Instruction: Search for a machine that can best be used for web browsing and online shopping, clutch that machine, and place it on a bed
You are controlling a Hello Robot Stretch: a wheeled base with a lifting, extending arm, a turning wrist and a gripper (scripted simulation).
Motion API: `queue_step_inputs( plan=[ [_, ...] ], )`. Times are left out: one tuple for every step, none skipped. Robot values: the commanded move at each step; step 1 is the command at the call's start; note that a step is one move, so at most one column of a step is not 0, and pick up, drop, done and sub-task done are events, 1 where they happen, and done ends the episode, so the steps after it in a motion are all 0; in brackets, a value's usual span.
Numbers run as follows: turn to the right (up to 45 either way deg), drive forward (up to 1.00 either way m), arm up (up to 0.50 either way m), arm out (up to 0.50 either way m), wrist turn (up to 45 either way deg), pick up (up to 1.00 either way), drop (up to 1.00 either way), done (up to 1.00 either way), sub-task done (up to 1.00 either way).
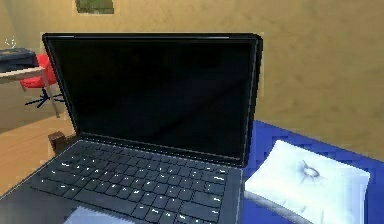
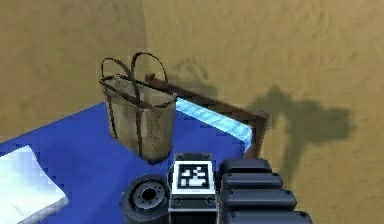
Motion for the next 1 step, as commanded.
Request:
queue_step_inputs(
  plan=[
    [0.0, 0.0, 0.0, 0.32, 0.0, 0.0, 0.0, 0.0, 0.0]
  ],
)
